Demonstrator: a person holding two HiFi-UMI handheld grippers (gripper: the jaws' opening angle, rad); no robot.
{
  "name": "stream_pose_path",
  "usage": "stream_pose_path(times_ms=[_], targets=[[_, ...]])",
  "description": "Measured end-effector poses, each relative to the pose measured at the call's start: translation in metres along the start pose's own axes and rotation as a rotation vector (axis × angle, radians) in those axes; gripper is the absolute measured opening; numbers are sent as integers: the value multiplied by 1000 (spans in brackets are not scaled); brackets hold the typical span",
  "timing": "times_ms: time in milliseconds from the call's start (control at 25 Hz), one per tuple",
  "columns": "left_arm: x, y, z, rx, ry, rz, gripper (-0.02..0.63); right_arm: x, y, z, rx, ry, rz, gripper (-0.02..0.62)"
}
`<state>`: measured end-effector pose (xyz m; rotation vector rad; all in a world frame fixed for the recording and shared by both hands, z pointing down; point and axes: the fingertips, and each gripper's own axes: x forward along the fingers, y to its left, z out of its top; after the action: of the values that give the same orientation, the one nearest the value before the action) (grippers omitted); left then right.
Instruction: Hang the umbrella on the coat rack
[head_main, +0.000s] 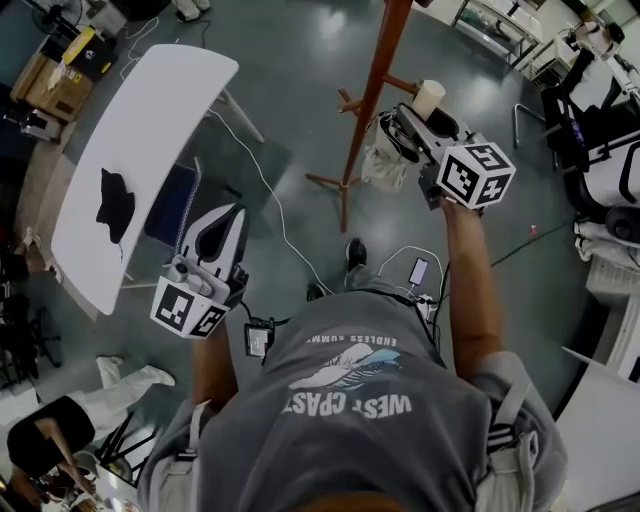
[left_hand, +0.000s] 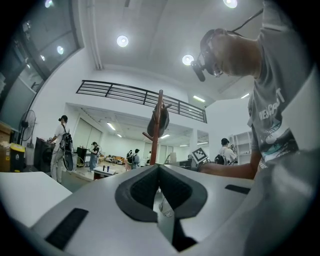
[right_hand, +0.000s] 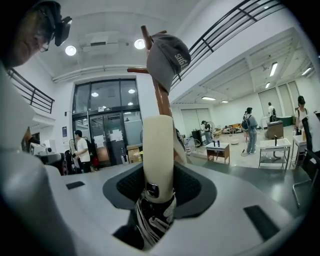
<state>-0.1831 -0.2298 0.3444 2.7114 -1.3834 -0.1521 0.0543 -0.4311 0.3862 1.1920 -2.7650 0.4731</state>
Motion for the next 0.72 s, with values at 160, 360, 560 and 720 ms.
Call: stream_pose_path(times_ms=[160,360,560,720], targets=[[0,0,-2,-2,3,8,17,7,7,-4,-31,17,11,169],[-2,-3,-5,-7,6,17,17,12,13,-14,-39,44,29,169],[-6,-4,-8,-11,14,22,17,16,18,-30,-23,73,42,169],[-8,-7,-10,-13,18,20,17,18,20,-45,-9,100,48,169]])
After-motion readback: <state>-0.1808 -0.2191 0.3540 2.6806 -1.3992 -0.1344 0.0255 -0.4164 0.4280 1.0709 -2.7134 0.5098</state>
